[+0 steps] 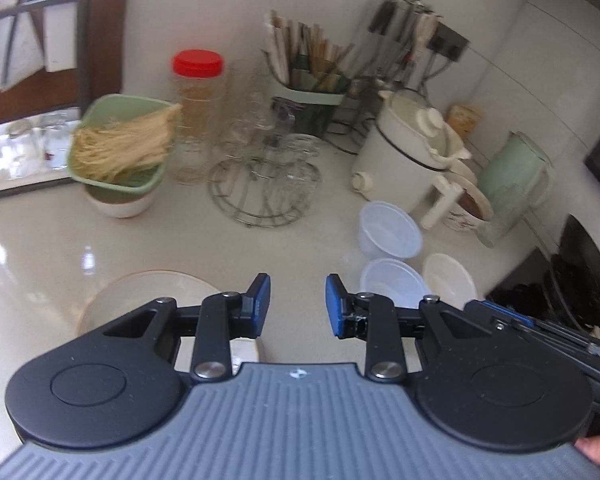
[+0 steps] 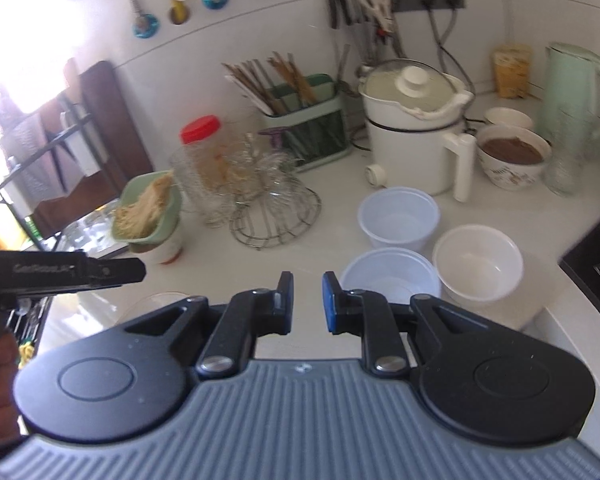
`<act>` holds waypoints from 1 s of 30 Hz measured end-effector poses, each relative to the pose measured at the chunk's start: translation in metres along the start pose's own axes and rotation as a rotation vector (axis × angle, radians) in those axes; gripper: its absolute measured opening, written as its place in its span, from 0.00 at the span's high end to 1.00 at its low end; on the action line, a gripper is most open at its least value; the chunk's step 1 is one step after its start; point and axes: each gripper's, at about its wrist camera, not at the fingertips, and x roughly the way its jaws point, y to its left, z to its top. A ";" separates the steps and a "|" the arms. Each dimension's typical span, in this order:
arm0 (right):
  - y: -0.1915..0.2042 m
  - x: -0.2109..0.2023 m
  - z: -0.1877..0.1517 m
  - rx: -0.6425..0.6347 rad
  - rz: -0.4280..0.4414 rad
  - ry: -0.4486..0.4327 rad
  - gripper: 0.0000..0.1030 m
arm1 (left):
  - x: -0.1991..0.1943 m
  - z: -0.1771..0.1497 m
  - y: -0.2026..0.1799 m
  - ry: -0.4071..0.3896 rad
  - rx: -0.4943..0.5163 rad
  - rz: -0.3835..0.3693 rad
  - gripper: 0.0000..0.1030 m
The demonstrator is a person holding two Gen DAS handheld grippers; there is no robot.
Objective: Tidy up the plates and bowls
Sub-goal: 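Move both grippers to the rim of a translucent plastic bowl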
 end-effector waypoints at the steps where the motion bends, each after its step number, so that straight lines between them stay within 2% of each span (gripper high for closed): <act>1: 0.000 0.000 -0.001 0.010 -0.013 -0.001 0.81 | 0.002 0.000 -0.001 0.009 0.012 -0.015 0.67; 6: 0.003 -0.002 -0.011 0.032 -0.075 -0.008 0.81 | 0.016 -0.003 -0.005 0.045 0.054 -0.069 0.67; 12: -0.006 0.001 -0.018 0.056 -0.109 0.006 0.81 | 0.035 -0.007 -0.021 0.086 0.104 -0.078 0.67; 16: -0.020 0.013 -0.019 0.050 -0.126 0.015 0.81 | 0.055 -0.012 -0.033 0.105 0.117 -0.074 0.67; 20: -0.041 0.025 -0.012 0.067 -0.131 0.026 0.81 | 0.075 -0.019 -0.054 0.124 0.188 -0.028 0.65; 23: -0.055 0.035 -0.007 0.071 -0.144 0.026 0.81 | 0.093 -0.017 -0.062 0.151 0.186 -0.039 0.62; 25: -0.064 0.041 -0.003 0.077 -0.149 0.026 0.81 | 0.104 -0.014 -0.067 0.151 0.196 -0.019 0.60; 26: -0.068 0.043 -0.001 0.080 -0.154 0.026 0.80 | 0.110 -0.012 -0.069 0.152 0.197 -0.012 0.58; 28: -0.076 0.050 0.001 0.091 -0.163 0.031 0.69 | 0.119 -0.007 -0.071 0.157 0.187 -0.005 0.53; 30: -0.084 0.057 0.005 0.117 -0.161 0.035 0.48 | 0.129 0.000 -0.071 0.169 0.176 0.001 0.49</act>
